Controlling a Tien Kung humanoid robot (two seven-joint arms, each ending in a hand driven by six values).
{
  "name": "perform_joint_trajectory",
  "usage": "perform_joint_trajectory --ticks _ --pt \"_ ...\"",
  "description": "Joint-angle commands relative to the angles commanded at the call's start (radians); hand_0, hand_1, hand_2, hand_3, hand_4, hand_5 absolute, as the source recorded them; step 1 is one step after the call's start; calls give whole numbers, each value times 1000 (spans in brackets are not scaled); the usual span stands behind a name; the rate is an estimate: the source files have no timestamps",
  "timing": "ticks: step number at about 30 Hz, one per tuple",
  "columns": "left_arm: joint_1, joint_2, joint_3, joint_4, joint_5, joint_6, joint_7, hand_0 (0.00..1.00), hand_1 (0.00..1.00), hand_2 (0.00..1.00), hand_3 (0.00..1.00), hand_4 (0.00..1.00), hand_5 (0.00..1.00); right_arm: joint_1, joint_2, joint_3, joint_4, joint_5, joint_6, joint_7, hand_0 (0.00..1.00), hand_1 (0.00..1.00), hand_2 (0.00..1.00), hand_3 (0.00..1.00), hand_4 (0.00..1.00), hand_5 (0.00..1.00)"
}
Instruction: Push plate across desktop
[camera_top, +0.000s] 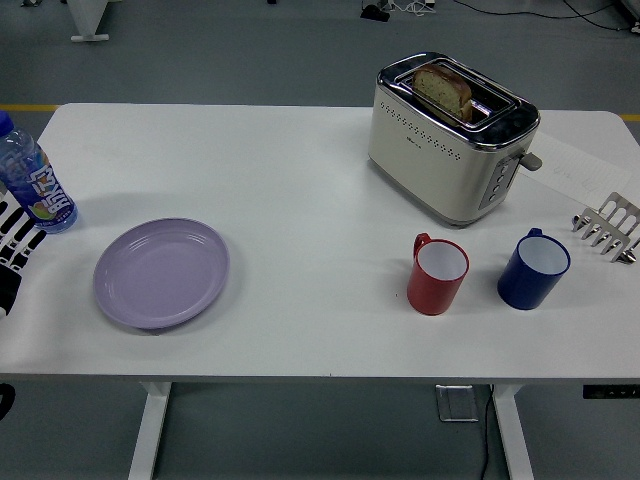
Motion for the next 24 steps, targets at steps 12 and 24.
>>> perform_joint_trajectory --ticks 12,24 --pt "-8 -33 69 35 -8 -21 -83 691 744 715 681 603 998 -3 1 2 0 -7 1 -1 577 517 609 580 225 533" --pt "-25 -67 123 68 -4 -34 -116 738 773 734 682 595 998 3 2 -2 0 0 0 1 578 518 610 579 225 530"
